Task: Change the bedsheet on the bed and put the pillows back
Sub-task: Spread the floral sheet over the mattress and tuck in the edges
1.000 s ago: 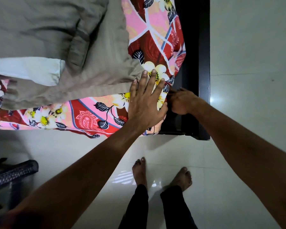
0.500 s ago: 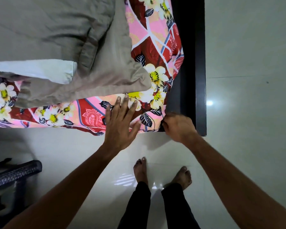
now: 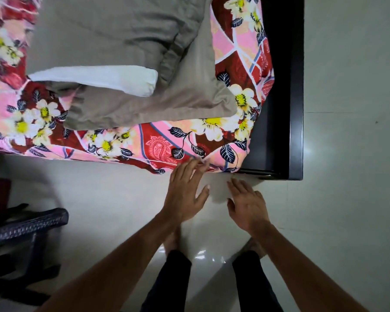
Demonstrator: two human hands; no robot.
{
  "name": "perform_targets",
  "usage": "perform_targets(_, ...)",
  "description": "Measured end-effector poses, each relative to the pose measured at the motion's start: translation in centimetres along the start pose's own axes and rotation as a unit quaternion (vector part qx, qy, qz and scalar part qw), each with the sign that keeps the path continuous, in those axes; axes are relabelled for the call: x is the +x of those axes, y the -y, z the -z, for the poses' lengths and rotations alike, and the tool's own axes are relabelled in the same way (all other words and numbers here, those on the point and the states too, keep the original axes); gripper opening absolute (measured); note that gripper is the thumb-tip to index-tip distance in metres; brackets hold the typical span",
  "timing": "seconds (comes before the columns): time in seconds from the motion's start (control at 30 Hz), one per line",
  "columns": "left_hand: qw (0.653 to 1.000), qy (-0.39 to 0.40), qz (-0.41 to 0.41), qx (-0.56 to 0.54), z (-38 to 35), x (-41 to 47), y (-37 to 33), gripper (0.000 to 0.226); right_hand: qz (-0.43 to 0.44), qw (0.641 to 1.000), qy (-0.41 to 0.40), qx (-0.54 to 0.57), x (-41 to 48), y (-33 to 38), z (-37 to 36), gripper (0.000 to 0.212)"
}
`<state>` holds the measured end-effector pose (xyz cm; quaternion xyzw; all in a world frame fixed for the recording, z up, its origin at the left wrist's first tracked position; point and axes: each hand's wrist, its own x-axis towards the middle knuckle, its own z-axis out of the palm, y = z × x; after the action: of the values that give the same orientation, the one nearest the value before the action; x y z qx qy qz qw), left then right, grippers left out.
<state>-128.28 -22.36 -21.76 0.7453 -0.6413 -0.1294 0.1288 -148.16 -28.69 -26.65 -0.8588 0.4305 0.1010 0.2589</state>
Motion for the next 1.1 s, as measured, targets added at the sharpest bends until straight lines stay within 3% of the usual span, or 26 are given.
perform_targets(0.13, 0.994, -0.002, 0.106, 0.010, 0.0, -5.7, 5.8, 0.053, 0.049, 0.997, -0.029, 0.048, -1.4, 5.8, -3.2, 0.054)
perform_targets(0.23, 0.987, 0.042, 0.144, 0.063, 0.9, -7.4, 13.3, 0.057, 0.096, 0.990, -0.058, 0.085, 1.5, 12.9, -5.0, 0.052)
perform_targets(0.43, 0.987, 0.111, 0.027, 0.109, 1.3, -4.7, 22.5, 0.061, 0.031, 0.993, -0.083, 0.080, 9.1, 21.7, -7.7, 0.052)
perform_targets(0.63, 0.982, 0.121, 0.014, 0.141, 0.0, -4.2, 24.5, 0.066, -0.036, 0.990, -0.123, 0.054, 11.8, 23.5, -9.1, 0.056)
perform_targets(0.73, 0.977, 0.155, 0.059, 0.131, -0.9, -5.2, 24.4, 0.070, -0.061, 0.995, -0.078, 0.028, 12.1, 24.4, -8.8, 0.056)
perform_targets(0.9, 0.985, 0.070, 0.079, 0.140, -0.7, -2.8, 22.9, 0.044, -0.132, 0.991, -0.016, 0.018, 14.4, 26.0, -6.3, 0.050)
perform_targets(1.03, 0.980, 0.118, 0.083, 0.140, -0.5, -2.9, 22.8, 0.060, -0.107, 0.992, 0.031, 0.052, 13.4, 25.2, -5.9, 0.066)
perform_targets(1.1, 0.984, 0.093, 0.075, 0.131, -0.9, -3.3, 22.9, 0.063, -0.088, 0.994, -0.011, 0.063, 12.1, 25.0, -6.0, 0.060)
